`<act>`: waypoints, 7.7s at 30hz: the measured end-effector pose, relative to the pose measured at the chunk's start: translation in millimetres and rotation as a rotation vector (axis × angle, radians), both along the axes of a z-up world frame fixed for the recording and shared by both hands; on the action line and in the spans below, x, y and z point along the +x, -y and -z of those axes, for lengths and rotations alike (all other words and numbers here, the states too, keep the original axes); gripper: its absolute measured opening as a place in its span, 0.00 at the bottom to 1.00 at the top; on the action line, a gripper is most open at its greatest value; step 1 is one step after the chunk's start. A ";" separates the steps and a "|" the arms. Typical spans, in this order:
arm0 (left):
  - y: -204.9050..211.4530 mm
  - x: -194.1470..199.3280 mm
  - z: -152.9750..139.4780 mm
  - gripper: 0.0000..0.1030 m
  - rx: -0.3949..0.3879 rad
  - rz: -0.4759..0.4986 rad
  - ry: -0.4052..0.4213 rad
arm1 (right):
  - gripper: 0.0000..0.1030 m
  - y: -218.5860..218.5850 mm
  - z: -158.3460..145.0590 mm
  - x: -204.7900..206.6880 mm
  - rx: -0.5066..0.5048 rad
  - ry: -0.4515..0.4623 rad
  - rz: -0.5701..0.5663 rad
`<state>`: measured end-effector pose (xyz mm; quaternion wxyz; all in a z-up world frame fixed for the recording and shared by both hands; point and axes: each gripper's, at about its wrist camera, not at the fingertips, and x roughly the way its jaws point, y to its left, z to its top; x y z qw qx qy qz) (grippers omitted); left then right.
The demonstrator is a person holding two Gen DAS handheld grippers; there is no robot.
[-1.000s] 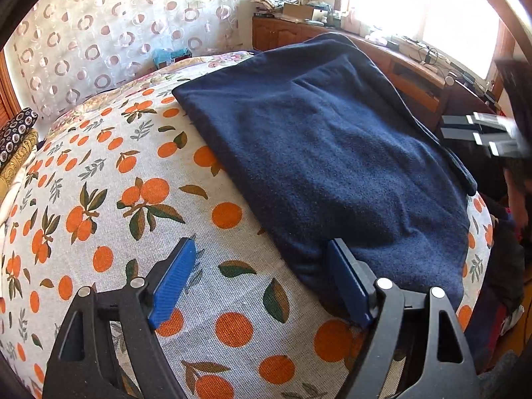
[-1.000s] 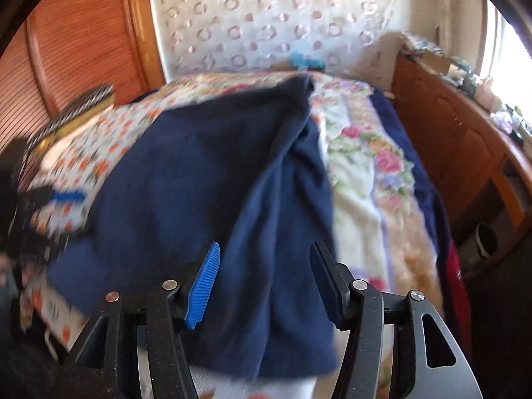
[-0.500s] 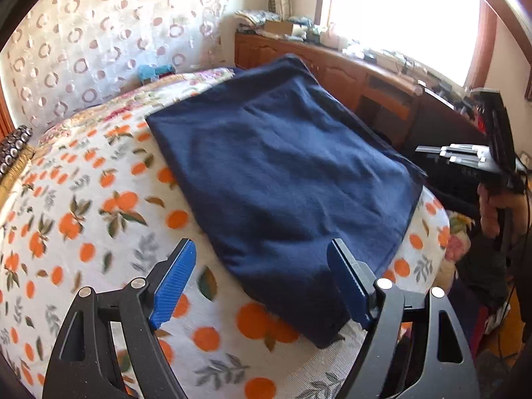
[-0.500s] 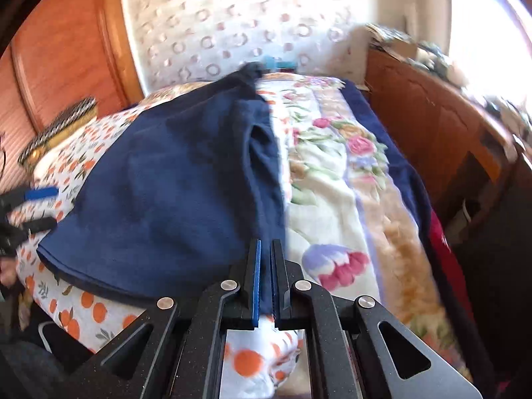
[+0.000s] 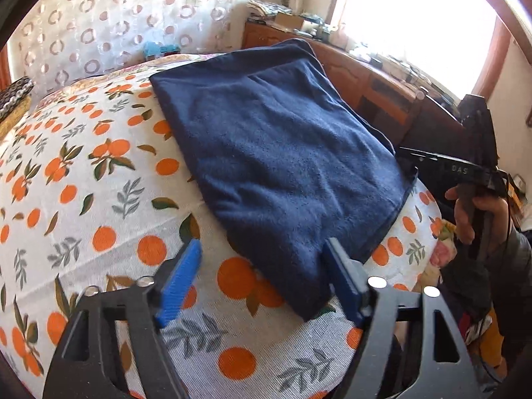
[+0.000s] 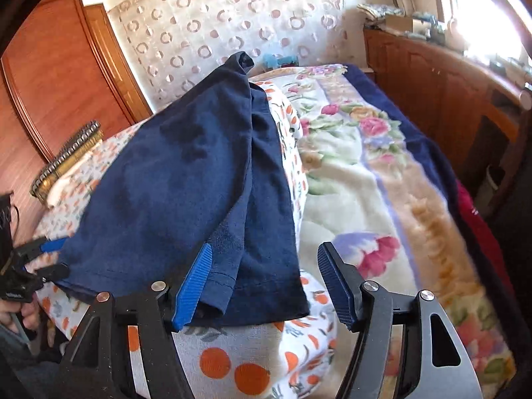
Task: Fold small clothes
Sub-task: 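Position both grippers at the folded navy shirt's edge, then close the left gripper on the folded shirt's edge, then lift the shirt with the left gripper and fold it over onto itself, then open the left gripper and release the folded bundle, then grasp the folded navy bundle with the left gripper and lift it, then carry the bundle with the left gripper toward the patterned cushion by the wardrobe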
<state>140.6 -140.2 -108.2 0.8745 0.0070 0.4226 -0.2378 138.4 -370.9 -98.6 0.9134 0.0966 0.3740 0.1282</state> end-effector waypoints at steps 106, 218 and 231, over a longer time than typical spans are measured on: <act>-67.6 45.9 -81.7 0.51 -0.020 -0.049 0.148 | 0.18 -64.4 -69.5 63.8 -0.126 0.155 -0.028; -164.0 55.7 -172.2 0.14 -0.197 -0.171 0.302 | 0.11 -166.9 -125.7 63.8 -0.089 0.376 -0.351; -329.7 61.6 -182.1 0.14 -0.209 -0.450 0.384 | 0.11 -335.8 -160.6 195.7 -0.091 0.457 -0.660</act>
